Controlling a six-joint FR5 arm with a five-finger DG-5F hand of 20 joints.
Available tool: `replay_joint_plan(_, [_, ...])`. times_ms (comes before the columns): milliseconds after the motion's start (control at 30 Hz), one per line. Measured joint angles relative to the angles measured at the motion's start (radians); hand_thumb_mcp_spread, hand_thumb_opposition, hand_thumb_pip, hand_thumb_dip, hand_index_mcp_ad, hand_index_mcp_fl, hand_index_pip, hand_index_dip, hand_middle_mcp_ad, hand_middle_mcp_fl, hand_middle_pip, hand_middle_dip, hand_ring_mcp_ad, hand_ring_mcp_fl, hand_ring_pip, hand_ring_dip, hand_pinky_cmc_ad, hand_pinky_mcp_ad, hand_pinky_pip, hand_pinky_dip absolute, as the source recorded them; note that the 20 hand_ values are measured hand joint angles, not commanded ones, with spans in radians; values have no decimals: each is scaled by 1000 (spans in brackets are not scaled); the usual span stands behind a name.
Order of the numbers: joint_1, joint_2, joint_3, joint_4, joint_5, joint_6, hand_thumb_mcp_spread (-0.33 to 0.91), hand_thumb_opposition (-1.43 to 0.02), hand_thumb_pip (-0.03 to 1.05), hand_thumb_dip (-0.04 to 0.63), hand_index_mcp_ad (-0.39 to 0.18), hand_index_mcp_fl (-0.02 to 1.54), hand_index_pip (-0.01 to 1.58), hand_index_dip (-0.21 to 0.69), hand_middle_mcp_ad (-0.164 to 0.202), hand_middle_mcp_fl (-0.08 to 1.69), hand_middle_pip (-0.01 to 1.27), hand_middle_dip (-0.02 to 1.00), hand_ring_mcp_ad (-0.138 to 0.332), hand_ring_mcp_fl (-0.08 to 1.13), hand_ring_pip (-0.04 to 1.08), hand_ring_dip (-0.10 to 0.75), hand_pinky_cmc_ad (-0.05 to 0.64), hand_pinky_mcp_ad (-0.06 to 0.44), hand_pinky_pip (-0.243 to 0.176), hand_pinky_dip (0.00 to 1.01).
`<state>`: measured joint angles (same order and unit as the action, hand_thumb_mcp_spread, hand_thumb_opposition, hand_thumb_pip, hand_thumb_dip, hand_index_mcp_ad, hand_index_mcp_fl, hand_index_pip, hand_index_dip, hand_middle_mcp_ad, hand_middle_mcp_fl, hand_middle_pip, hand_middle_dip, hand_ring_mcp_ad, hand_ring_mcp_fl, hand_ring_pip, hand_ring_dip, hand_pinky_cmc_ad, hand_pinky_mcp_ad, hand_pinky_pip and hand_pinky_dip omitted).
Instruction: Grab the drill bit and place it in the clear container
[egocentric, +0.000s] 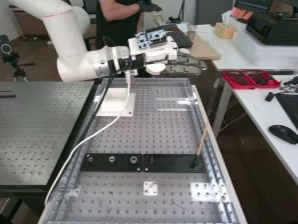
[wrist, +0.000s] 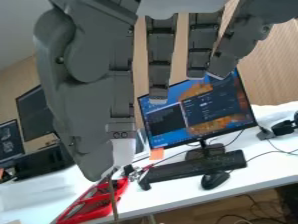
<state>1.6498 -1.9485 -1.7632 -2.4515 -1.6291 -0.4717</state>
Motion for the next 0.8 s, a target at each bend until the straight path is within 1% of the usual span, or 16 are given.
replay_joint_plan(167, [22,-34,21,-9,-10,31,613,-956,379,218,-201,1033,892,239,51,431,120,330,178,195,101,152,407,166,19,195])
replay_joint_plan(300, [45,-74,40,-13,3,69,613,-956,379,218,-201,1033,895,239,51,431,120,333,176,195,99,152,410,166,19,195])
replay_joint_plan(367, [51,-88,48,-16,9,70,613,-956,379,218,-201,1033,895,239,51,431,120,333,178,195,101,152,407,166,19,195])
replay_joint_plan(467, [63,-125,66,-30,22,56,613,-956,379,218,-201,1033,895,239,51,431,120,333,178,195,101,152,407,166,19,195])
replay_joint_plan(733, [80,-241,136,-113,56,9,613,-956,379,218,-201,1033,895,239,51,431,120,333,178,195,101,152,410,166,19,195])
replay_joint_plan(767, [81,-247,140,-118,58,5,613,-956,379,218,-201,1033,895,239,47,424,117,333,178,195,101,152,410,166,19,195])
replay_joint_plan(800, [83,-256,146,-125,63,-2,613,-956,379,218,-202,1033,895,239,31,408,105,344,180,194,101,152,410,166,19,195])
